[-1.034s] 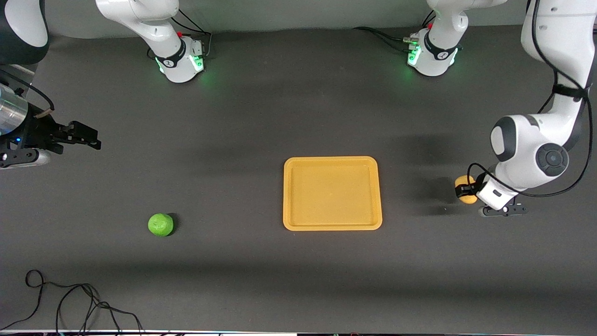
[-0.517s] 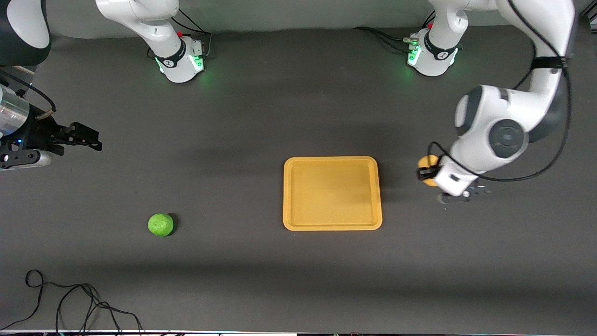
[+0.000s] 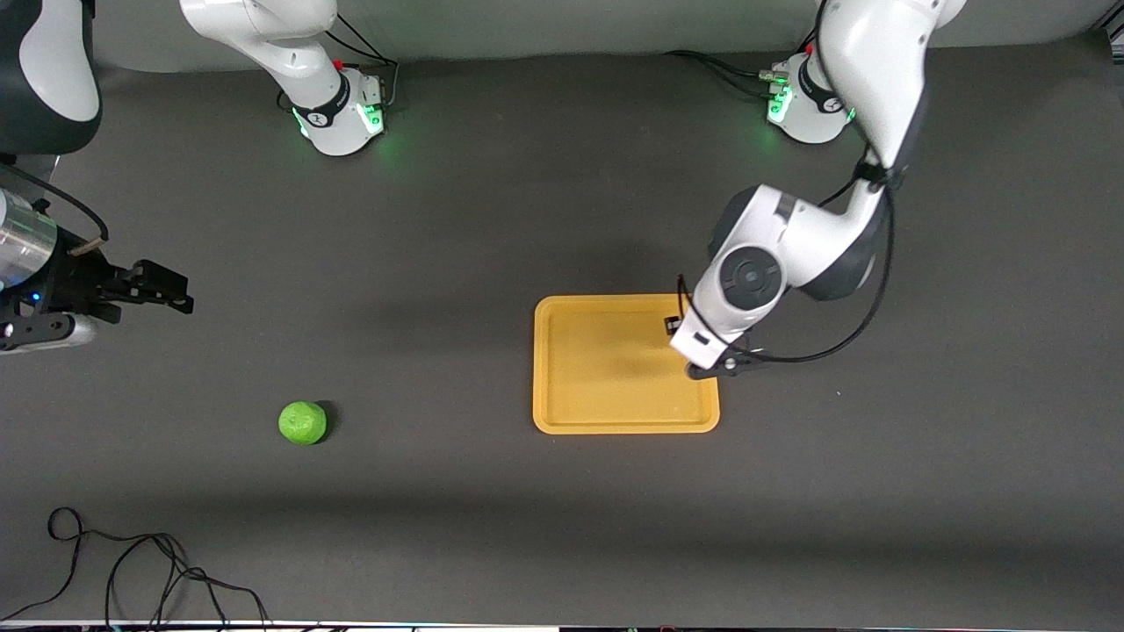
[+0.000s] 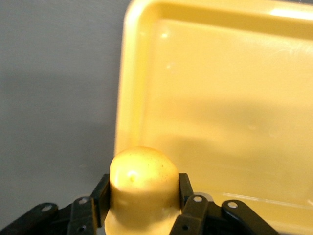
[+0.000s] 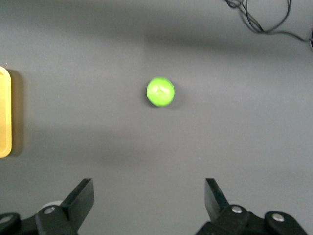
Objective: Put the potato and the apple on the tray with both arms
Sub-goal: 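Carry the potato with the left gripper onto the yellow tray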
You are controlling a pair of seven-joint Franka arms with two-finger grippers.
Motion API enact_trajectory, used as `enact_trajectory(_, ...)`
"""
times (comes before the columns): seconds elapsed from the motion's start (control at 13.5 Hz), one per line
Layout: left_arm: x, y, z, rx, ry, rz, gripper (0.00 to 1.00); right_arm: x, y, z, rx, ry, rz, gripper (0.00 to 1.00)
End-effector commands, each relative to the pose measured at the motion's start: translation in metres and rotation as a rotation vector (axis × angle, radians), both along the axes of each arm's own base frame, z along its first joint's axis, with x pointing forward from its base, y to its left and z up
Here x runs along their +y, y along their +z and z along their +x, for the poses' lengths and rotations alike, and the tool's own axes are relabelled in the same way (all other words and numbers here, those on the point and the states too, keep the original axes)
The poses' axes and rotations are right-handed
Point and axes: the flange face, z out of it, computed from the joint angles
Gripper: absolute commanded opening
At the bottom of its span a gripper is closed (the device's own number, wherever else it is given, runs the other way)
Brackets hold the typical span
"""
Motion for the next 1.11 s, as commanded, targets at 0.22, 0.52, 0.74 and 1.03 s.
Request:
enact_trajectory(0.22, -0.007, -0.036, 0.019, -0.002, 0.022, 0.013, 0.36, 0.007, -0.005, 0.056, -0.036, 0.006, -0.010, 1.00)
enact_trajectory(0.52, -0.006, -0.046, 0.020, -0.006, 0.024, 0.011, 0.57, 0.014, -0.015, 0.074, -0.044, 0.015, -0.007, 1.00)
enact_trajectory(0.74, -0.007, -0.045, 0.021, -0.012, 0.011, 0.007, 0.97, 0.025, -0.039, 0.074, 0.002, 0.024, -0.001, 1.00)
enact_trajectory(1.03, 0.011, -0.008, 0.027, -0.001, 0.017, 0.007, 1.00, 0.034, -0.106, 0.067, 0.069, 0.032, -0.002, 1.00)
